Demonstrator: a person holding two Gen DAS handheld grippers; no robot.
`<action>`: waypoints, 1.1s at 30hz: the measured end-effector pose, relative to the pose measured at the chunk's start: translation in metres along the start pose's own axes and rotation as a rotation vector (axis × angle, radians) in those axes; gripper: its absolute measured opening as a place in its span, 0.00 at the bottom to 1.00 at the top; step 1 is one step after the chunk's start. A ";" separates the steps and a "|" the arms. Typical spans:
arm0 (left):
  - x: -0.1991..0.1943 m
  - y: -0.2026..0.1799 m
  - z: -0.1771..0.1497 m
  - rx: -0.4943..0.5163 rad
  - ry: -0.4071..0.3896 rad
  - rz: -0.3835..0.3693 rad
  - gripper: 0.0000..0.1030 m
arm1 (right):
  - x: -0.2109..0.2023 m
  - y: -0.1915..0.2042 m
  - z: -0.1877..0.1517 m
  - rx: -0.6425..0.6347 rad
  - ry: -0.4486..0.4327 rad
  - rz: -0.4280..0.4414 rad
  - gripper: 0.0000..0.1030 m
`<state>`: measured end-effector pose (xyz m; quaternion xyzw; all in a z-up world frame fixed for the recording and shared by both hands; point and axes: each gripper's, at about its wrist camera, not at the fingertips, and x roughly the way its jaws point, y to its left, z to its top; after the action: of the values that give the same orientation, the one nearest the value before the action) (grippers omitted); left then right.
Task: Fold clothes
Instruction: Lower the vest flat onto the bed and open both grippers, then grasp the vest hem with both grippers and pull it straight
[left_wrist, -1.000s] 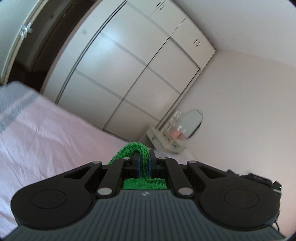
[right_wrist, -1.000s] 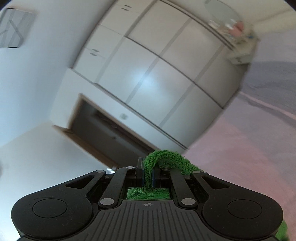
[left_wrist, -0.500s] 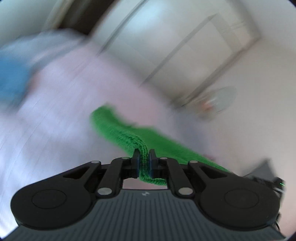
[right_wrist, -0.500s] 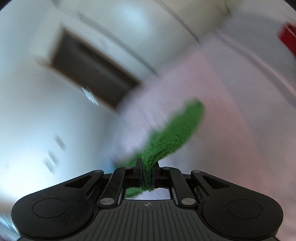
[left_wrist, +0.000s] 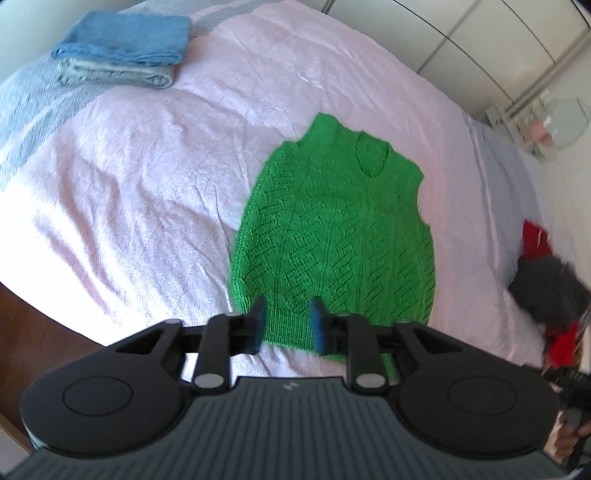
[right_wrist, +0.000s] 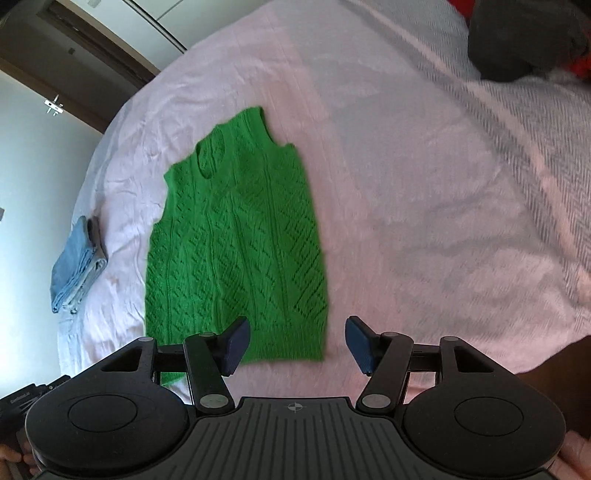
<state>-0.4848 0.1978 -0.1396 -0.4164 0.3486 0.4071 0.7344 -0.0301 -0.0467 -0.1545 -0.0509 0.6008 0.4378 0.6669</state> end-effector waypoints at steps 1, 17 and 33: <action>0.003 -0.001 -0.003 0.011 0.005 0.006 0.27 | 0.003 -0.001 -0.004 -0.006 0.002 -0.006 0.59; 0.088 0.017 -0.016 0.088 0.151 0.103 0.37 | 0.068 -0.034 -0.055 0.120 0.142 -0.047 0.80; 0.196 0.096 -0.023 -0.241 0.095 -0.131 0.38 | 0.194 -0.078 -0.041 0.268 0.030 0.163 0.80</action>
<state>-0.4909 0.2685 -0.3469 -0.5423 0.3037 0.3770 0.6867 -0.0317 -0.0175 -0.3653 0.0812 0.6659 0.4056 0.6208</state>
